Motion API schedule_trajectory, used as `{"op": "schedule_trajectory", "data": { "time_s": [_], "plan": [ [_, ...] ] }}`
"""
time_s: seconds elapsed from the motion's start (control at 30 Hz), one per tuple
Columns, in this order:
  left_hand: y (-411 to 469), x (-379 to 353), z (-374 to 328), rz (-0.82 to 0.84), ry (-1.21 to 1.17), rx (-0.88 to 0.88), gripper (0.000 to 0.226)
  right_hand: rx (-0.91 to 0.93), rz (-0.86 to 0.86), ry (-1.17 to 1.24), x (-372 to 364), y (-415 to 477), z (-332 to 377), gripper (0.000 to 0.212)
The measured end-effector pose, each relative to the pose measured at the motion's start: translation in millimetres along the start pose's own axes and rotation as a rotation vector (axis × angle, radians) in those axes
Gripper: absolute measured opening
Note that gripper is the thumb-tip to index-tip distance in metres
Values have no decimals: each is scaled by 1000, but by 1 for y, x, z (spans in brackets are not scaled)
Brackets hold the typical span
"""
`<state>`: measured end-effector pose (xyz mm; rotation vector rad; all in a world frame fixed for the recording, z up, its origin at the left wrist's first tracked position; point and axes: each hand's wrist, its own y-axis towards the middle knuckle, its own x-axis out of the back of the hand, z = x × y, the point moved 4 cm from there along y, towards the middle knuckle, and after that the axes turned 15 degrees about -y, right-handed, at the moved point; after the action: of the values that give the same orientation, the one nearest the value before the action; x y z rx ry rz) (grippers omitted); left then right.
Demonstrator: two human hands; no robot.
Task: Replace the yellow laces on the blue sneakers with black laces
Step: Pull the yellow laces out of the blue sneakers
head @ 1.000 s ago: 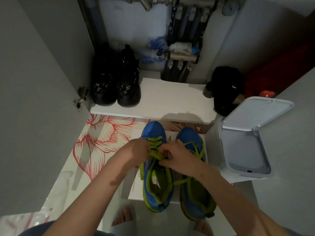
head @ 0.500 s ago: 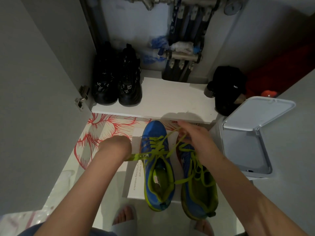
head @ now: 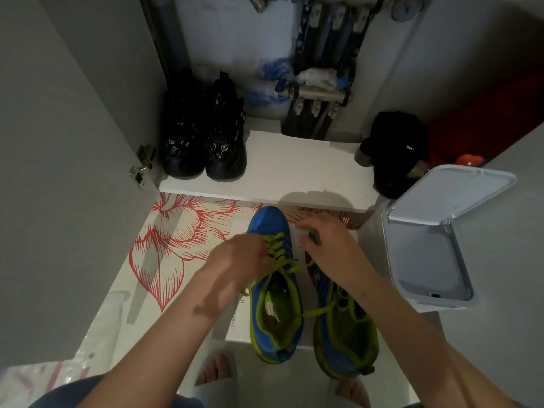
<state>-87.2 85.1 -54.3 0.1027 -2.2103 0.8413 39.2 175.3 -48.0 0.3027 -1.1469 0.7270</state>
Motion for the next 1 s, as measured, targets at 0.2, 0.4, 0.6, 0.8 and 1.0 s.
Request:
{"op": "schedule_trajectory", "data": {
  "time_s": [0.2, 0.4, 0.6, 0.8, 1.0],
  "plan": [
    [-1, -12, -4, 62, 75, 35, 31, 76, 122, 28, -4, -5, 11, 25],
    [-3, 26, 16, -320, 0, 151, 25, 194, 158, -27, -16, -9, 16, 22],
    [-4, 9, 10, -226, 138, 157, 43, 271, 169, -175, -33, -13, 22, 14],
    [-7, -15, -1, 96, -18, 100, 37, 253, 97, -350, -40, -16, 30, 21],
    [-5, -22, 12, 134, -193, 193, 23, 174, 16, -271, -44, -18, 27, 10]
  ]
}}
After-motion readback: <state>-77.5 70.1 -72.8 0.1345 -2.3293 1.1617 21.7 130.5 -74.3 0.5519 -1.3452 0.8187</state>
